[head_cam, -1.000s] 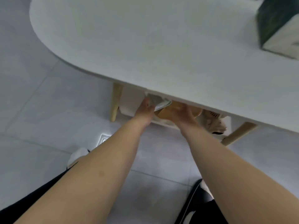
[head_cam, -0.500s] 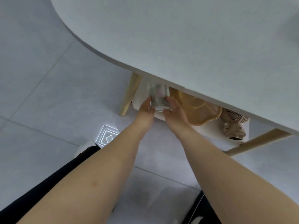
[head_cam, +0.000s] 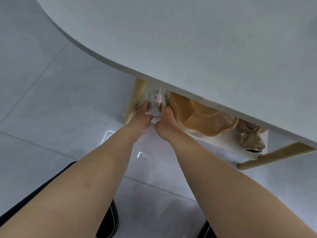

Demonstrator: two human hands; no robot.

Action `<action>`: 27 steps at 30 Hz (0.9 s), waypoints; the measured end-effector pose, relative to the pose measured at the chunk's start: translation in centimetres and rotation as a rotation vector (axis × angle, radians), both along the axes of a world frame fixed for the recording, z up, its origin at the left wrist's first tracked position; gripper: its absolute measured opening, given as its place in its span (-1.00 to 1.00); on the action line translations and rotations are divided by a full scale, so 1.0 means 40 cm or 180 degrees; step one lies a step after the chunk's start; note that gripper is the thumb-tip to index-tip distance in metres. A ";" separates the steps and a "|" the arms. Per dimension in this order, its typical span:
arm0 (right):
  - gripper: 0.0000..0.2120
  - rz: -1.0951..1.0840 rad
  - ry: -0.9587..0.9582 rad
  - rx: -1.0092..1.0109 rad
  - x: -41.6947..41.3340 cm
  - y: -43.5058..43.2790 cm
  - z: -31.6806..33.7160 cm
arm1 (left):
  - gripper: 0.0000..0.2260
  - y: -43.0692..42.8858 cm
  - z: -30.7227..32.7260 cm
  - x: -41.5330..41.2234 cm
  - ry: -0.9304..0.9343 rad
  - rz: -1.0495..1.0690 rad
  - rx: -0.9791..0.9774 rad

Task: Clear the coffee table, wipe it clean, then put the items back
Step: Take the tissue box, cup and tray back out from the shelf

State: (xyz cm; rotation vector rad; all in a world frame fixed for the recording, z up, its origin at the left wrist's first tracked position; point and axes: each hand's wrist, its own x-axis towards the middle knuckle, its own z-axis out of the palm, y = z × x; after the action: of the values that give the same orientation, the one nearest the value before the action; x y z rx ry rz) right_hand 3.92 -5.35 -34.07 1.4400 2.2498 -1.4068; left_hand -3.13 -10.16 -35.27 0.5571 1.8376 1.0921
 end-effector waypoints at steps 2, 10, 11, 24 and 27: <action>-0.34 0.0096 -0.0075 0.0060 -0.005 0.012 -0.003 | -0.56 0.007 -0.008 -0.014 0.0199 -0.0360 -0.0146; -0.33 -0.0136 0.0124 0.0218 0.090 -0.025 0.019 | -0.52 -0.020 -0.013 0.021 0.1050 -0.0691 -0.0475; -0.35 -0.0267 0.0210 0.0272 0.120 -0.024 0.027 | -0.51 -0.024 -0.008 0.036 0.1177 -0.0715 -0.0470; -0.73 -0.2342 0.0690 0.0623 0.307 0.129 0.050 | -0.65 0.026 0.021 0.221 0.1559 -0.0555 0.0186; -0.60 -0.2567 0.0749 0.0621 0.319 0.169 0.044 | -0.57 0.066 0.016 0.261 0.0694 -0.0076 0.0087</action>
State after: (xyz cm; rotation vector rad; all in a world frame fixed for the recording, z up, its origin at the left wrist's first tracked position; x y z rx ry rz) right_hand 16.66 1.41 -32.33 2.5587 2.0466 -1.6294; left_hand 7.32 -7.52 -34.63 0.7366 1.9996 1.0765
